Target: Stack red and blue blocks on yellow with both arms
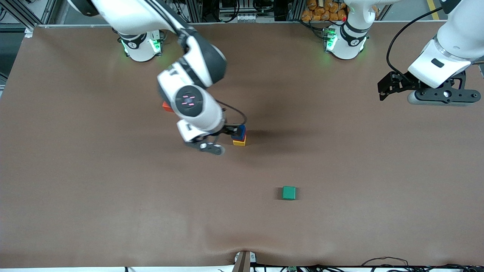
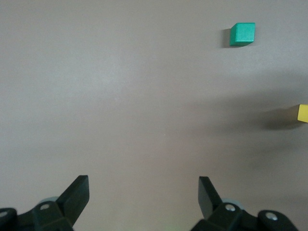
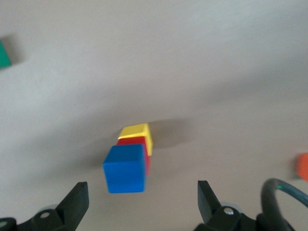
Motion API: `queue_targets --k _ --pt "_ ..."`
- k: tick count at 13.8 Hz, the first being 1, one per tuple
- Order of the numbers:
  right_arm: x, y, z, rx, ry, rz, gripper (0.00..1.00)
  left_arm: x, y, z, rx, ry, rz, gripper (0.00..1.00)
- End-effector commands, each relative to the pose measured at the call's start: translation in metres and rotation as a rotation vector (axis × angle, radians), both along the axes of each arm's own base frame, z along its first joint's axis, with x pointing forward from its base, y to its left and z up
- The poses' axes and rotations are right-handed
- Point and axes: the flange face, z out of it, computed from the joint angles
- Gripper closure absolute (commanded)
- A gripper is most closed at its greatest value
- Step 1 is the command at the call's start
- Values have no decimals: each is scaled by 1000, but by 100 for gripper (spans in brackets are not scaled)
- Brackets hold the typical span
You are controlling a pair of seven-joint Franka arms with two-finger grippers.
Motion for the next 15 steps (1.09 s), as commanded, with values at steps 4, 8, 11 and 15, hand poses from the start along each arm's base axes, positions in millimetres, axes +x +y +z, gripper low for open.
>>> queue_targets --k 4,8,11,15 --pt "29 -146 111 -4 35 -140 0 -7 -4 6 -8 5 -11 0" --pt "36 -263 150 2 25 -63 0 -8 -2 7 -6 11 -9 0" --pt "34 -361 175 24 6 -20 0 -9 -1 8 -5 12 -7 0" --pt "-10 -404 237 -121 -39 86 0 -10 -2 9 -6 8 5 0"
